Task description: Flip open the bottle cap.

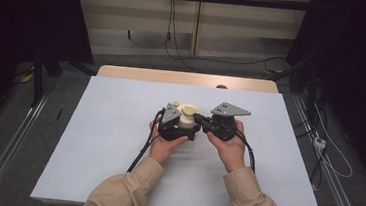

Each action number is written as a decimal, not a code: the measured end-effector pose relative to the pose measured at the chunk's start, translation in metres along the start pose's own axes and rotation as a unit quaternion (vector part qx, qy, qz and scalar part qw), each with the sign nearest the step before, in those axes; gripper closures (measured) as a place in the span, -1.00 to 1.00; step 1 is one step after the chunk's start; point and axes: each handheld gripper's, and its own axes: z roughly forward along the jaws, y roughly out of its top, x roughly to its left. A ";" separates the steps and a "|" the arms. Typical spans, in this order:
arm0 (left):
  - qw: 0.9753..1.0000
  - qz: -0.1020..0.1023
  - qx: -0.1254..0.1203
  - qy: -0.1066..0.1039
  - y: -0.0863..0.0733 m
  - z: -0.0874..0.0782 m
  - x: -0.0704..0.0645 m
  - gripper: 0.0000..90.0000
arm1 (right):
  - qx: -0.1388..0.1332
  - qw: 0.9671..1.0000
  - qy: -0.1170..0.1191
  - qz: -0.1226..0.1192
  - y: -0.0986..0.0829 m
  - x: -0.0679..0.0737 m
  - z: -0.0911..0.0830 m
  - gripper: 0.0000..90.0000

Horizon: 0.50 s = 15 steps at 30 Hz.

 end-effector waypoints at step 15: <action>1.000 -0.004 -0.003 0.001 0.000 0.000 -0.001 -0.87 | -0.001 1.000 0.001 -0.003 0.002 0.002 0.002 1.00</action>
